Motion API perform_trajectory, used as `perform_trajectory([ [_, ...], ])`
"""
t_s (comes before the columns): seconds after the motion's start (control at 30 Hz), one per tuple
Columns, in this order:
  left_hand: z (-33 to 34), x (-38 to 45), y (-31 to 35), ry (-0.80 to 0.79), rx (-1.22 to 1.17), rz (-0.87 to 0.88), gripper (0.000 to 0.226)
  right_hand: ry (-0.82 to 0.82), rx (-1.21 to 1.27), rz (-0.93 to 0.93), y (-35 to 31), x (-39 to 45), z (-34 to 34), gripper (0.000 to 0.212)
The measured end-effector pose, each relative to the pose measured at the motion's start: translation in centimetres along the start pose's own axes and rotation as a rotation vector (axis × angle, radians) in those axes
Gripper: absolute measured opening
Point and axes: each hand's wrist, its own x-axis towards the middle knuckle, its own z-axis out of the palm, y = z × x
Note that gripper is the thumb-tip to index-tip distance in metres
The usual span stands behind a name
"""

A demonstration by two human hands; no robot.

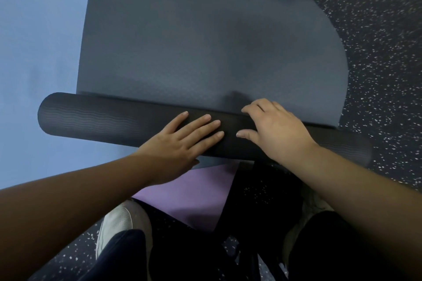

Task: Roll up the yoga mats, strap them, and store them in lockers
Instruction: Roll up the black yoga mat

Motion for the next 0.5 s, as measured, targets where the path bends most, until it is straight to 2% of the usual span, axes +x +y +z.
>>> perform_trajectory([
  [0.17,0.1,1.1,-0.9,-0.07,0.02,-0.018,0.07,0.166,-0.022,-0.114,-0.3,-0.1,1.2,0.047],
  [0.27,0.3,1.6,-1.1,-0.097,0.017,-0.023,0.07,0.275,0.001,-0.163,-0.6,-0.9,2.7,0.048],
  [0.4,0.4,2.4,-1.6,-0.116,-0.009,-0.028,0.071,0.27,-0.038,-0.2,-1.1,-2.1,5.0,0.053],
  [0.5,0.2,3.0,-2.1,-0.16,-0.029,-0.022,0.073,0.232,-0.101,-0.131,-0.6,-2.3,5.9,0.065],
])
